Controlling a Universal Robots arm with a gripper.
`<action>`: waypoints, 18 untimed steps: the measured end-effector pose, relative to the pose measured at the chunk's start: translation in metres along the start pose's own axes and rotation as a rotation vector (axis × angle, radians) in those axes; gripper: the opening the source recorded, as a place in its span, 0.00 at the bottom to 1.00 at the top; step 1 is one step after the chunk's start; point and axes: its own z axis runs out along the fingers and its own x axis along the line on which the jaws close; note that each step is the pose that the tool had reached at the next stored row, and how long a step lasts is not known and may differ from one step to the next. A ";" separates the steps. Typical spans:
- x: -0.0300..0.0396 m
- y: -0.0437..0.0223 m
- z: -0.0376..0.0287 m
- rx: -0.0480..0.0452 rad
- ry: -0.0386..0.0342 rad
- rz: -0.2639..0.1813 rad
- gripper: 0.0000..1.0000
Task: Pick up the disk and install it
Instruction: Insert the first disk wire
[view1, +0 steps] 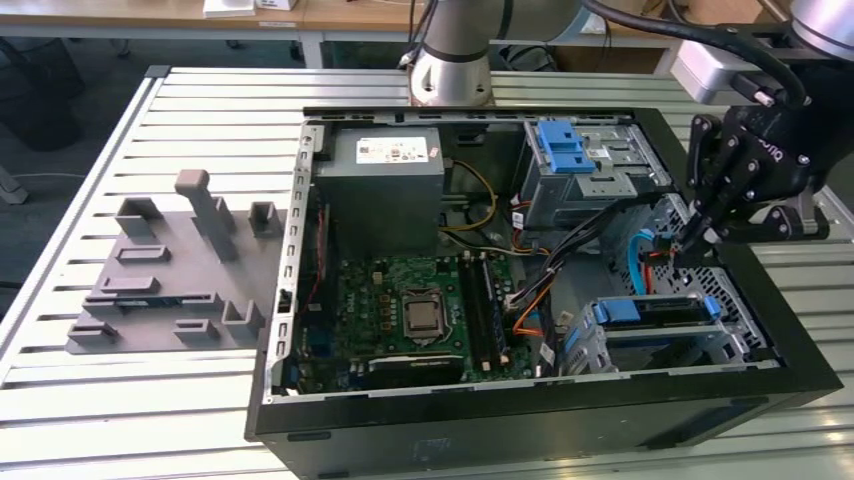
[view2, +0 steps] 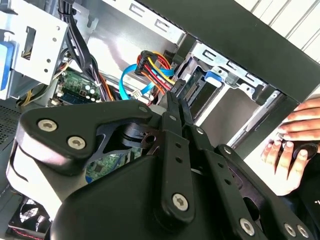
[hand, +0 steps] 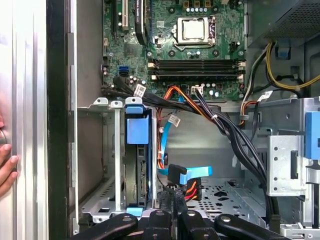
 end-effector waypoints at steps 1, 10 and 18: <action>-0.0001 0.0000 0.0007 0.0000 0.0003 0.000 0.17; -0.0005 -0.0001 0.0077 0.0005 0.0030 0.000 0.25; -0.0006 -0.0001 0.0107 0.0008 0.0035 0.000 0.25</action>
